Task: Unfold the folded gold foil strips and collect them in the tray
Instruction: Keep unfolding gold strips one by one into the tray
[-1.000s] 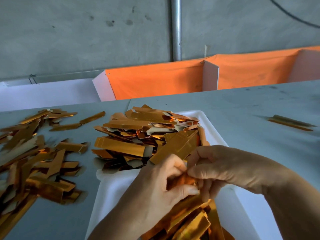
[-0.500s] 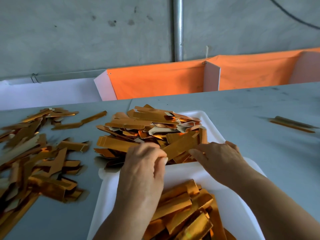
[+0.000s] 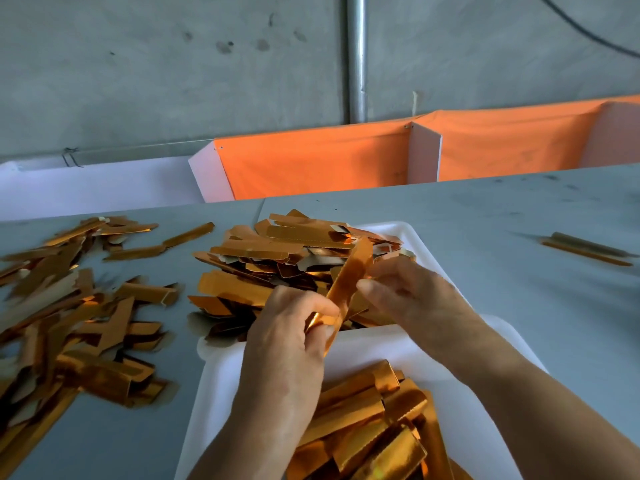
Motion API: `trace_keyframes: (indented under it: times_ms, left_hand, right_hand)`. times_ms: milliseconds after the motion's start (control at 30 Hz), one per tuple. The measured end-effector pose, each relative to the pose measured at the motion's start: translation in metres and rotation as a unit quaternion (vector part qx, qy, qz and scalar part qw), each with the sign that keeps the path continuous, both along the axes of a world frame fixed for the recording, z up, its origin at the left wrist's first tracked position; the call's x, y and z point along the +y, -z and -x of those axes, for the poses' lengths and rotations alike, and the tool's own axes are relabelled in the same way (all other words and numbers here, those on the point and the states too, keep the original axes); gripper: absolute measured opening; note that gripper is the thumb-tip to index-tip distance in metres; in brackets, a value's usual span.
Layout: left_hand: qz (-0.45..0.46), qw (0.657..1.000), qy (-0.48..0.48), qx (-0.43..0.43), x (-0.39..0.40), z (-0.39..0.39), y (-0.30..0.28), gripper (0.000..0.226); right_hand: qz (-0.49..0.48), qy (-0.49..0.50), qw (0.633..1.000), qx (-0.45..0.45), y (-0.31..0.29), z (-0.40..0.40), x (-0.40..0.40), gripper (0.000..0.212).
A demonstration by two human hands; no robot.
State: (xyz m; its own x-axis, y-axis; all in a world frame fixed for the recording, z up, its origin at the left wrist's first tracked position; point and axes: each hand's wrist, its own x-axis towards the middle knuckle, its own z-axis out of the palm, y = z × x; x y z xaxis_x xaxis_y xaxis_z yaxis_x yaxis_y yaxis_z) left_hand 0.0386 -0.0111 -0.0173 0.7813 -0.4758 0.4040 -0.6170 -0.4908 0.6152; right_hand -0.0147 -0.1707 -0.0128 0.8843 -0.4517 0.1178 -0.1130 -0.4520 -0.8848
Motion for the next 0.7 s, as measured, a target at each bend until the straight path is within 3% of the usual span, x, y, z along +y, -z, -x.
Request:
trace_keyframes:
  times_ms: [67, 167, 233, 367, 467, 600, 700]
  left_hand:
    - [0.038, 0.999, 0.016, 0.004, 0.001, -0.001, 0.000, 0.028]
    - [0.099, 0.993, 0.052, 0.045, 0.003, -0.003, 0.000, 0.028]
    - [0.119, 0.986, 0.075, 0.085, 0.004, -0.004, 0.000, 0.028]
    - [0.124, 0.974, 0.091, 0.168, 0.006, -0.004, 0.001, 0.028]
    - [0.140, 0.956, 0.120, 0.227, 0.004, 0.002, -0.002, 0.016]
    - [0.079, 0.969, 0.134, 0.193, 0.000, 0.011, -0.003, 0.042]
    - [0.085, 0.973, 0.143, 0.161, -0.002, 0.015, -0.005, 0.039]
  right_hand:
    - [-0.135, -0.013, 0.989, -0.052, -0.001, 0.002, -0.001, 0.035]
    - [-0.213, 0.000, 0.974, -0.081, -0.003, 0.004, 0.001, 0.058]
    - [-0.223, 0.008, 0.971, -0.087, -0.007, 0.006, 0.001, 0.053]
    - [-0.225, -0.008, 0.969, -0.102, -0.015, 0.010, -0.003, 0.011]
    - [-0.203, -0.006, 0.974, -0.097, -0.017, 0.012, -0.004, 0.015]
    - [-0.163, -0.061, 0.983, -0.060, -0.015, 0.013, 0.003, 0.005]
    - [-0.233, -0.107, 0.964, -0.072, -0.017, 0.016, 0.002, 0.029]
